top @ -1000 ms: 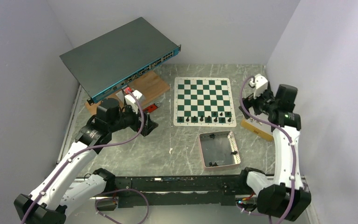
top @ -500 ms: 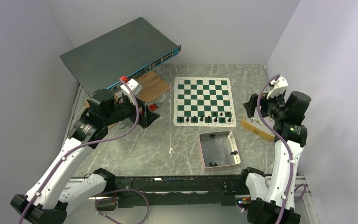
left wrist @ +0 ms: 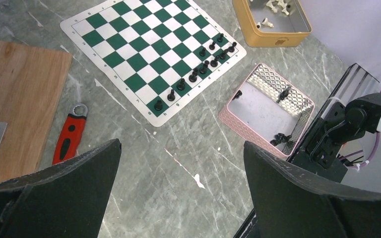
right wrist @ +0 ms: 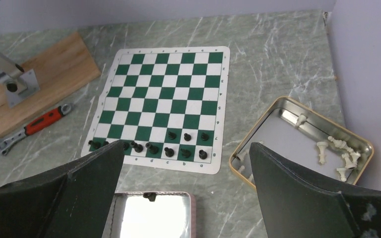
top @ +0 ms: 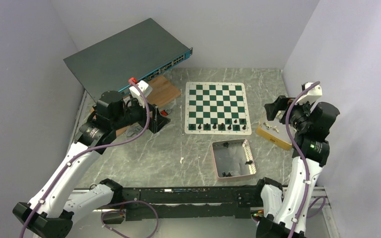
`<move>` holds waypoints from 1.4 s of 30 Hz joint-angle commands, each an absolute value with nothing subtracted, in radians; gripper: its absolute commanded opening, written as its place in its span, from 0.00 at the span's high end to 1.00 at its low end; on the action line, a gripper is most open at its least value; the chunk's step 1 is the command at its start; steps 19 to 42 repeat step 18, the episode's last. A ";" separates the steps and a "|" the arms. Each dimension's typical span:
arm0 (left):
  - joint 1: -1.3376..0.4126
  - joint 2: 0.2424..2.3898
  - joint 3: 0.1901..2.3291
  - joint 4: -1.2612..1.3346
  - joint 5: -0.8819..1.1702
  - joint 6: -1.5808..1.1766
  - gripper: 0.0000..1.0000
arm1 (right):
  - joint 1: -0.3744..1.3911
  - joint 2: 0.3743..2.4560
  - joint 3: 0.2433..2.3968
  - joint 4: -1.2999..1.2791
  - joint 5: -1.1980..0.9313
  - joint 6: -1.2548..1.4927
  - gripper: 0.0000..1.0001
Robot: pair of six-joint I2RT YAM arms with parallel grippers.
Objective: Set up the chess pieces on the board
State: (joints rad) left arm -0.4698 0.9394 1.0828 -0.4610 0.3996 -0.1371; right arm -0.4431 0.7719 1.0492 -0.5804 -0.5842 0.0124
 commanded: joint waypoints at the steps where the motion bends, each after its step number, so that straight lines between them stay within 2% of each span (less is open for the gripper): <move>1: -0.465 0.915 1.075 -0.414 0.429 -0.113 0.01 | -0.454 0.741 1.055 -0.534 -0.556 0.080 0.00; 42: -0.465 0.895 1.017 -0.391 0.423 -0.075 0.01 | -0.462 0.729 1.034 -0.530 -0.598 0.046 0.00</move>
